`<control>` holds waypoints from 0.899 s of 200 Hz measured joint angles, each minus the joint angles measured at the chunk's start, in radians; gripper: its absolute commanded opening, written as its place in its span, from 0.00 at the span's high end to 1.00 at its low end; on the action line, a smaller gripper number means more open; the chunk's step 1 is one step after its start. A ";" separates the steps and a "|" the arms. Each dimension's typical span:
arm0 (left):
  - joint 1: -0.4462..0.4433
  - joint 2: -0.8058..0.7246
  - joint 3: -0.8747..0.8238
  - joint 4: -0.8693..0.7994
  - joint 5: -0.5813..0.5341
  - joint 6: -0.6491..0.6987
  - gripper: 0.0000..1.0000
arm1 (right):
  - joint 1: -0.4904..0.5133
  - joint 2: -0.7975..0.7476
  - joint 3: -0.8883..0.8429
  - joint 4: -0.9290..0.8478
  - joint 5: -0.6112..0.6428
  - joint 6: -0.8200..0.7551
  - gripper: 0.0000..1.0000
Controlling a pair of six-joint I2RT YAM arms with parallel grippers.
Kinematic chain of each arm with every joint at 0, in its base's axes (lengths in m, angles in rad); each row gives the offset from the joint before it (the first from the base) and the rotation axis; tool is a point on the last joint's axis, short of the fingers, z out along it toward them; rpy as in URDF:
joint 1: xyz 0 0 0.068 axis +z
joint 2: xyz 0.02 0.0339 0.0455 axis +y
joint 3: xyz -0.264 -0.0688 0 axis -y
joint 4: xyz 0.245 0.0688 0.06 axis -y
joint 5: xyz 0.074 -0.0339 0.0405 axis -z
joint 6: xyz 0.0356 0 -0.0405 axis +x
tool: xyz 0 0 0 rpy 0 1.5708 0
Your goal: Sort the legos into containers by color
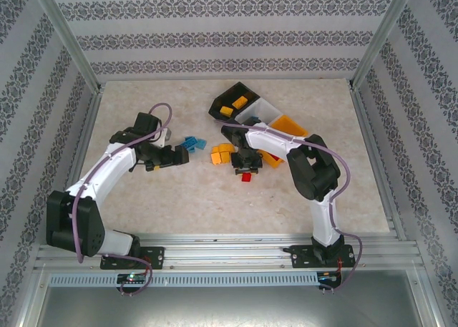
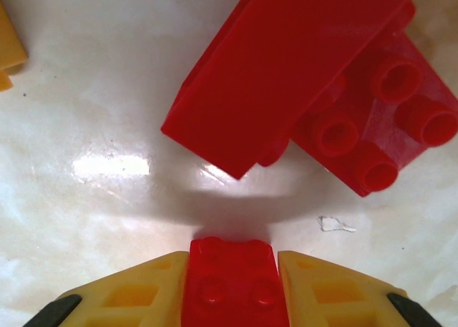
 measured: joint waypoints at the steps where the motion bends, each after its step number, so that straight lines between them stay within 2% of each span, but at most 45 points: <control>1: 0.000 0.001 0.000 0.000 0.000 0.000 0.06 | 0.000 -0.002 -0.001 0.000 0.000 0.000 0.69; 54: 0.000 0.075 0.028 0.029 0.046 -0.013 0.03 | -0.029 -0.167 -0.006 -0.037 -0.003 0.015 0.69; 92: -0.037 0.132 0.051 0.067 0.078 -0.034 0.00 | -0.177 -0.259 0.048 -0.080 0.001 -0.018 0.69; 136: -0.094 0.222 0.158 0.081 0.096 -0.037 0.00 | -0.374 -0.203 0.164 -0.095 0.001 -0.097 0.69; 180: -0.116 0.296 0.234 0.086 0.090 -0.037 0.00 | -0.462 -0.049 0.273 -0.094 -0.003 -0.150 0.69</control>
